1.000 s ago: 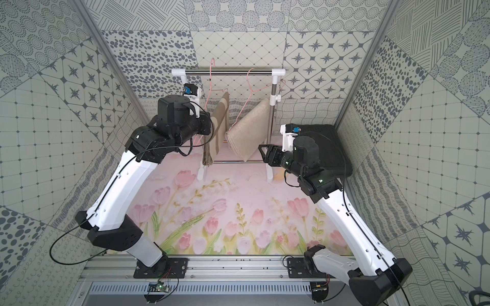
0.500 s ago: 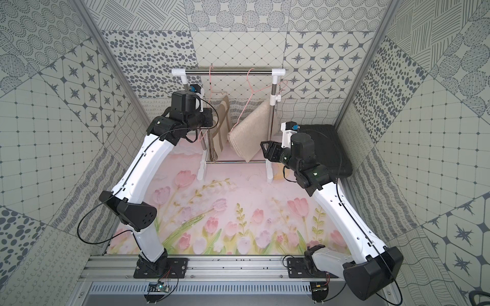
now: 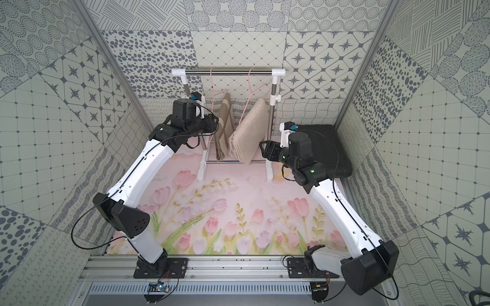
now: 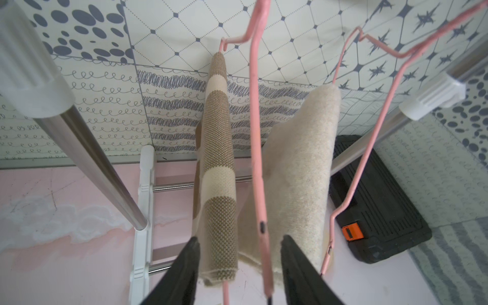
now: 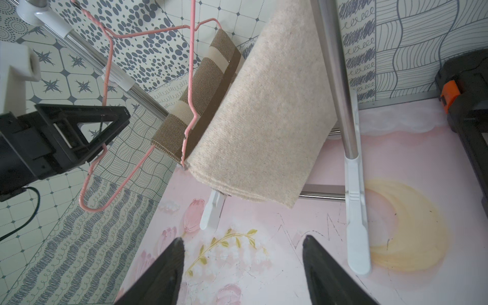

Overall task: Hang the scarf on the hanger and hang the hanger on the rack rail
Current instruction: Place the hanger at the clothesline, then reset both arms

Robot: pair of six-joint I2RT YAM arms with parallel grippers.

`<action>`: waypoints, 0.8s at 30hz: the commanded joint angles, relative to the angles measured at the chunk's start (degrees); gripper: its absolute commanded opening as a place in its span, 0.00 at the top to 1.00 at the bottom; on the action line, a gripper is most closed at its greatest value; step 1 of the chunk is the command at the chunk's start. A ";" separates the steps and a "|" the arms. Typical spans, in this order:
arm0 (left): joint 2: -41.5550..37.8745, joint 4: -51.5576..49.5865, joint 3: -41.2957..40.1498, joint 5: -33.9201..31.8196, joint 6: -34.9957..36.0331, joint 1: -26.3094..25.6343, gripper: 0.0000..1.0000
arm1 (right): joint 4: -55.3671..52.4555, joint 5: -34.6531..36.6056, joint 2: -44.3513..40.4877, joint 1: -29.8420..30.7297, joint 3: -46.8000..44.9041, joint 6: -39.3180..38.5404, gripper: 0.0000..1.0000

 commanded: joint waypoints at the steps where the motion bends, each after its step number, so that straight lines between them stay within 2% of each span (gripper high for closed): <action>1: -4.69 7.15 -5.19 2.23 -3.42 0.19 0.21 | 2.61 0.70 0.29 -0.14 0.93 -0.50 0.19; 2: -5.58 7.17 -6.30 2.03 -3.84 0.16 0.05 | 2.33 0.99 0.32 -0.17 0.90 -0.88 0.11; 3: -6.76 6.85 -7.53 1.56 -4.23 0.19 0.02 | 1.90 1.58 0.32 -0.18 0.90 -1.28 0.04; 6: -12.08 6.03 -13.51 -0.52 -5.69 0.12 0.01 | -0.83 5.85 0.05 -0.10 0.93 -3.35 0.03; 9: -19.84 7.88 -24.60 -4.31 -6.70 0.19 0.01 | -2.78 11.41 -1.06 -0.23 -0.23 -7.58 0.03; 10: -22.53 8.91 -28.90 -6.19 -7.04 0.19 0.01 | -3.11 14.48 -1.41 -0.31 -1.07 -9.14 0.03; 13: -31.05 13.29 -43.67 -14.76 -7.36 0.19 0.01 | -3.25 29.84 -2.36 -0.78 -5.71 -10.61 0.03; 14: -32.73 14.66 -47.81 -17.29 -7.45 0.27 0.01 | -2.03 31.35 -2.48 -1.19 -7.80 -12.88 0.03; 16: -35.33 18.81 -56.43 -20.50 -5.95 0.33 0.01 | 2.07 30.05 -2.51 -2.10 -12.74 -20.39 0.03; 18: -37.34 27.72 -65.74 -23.66 -2.48 0.37 0.01 | 4.06 27.82 -2.94 -4.20 -16.67 -22.90 0.03; 19: -38.13 32.63 -70.29 -25.64 -0.37 0.39 0.01 | 4.92 26.46 -3.39 -5.54 -18.42 -22.54 0.03; 22: -37.97 51.30 -82.15 -25.96 9.08 0.98 0.01 | 8.78 24.72 -5.32 -10.01 -23.91 -18.01 0.03; 24: -35.01 53.90 -84.49 -28.19 11.12 2.37 0.01 | 11.27 24.73 -6.47 -12.12 -26.65 -15.22 0.03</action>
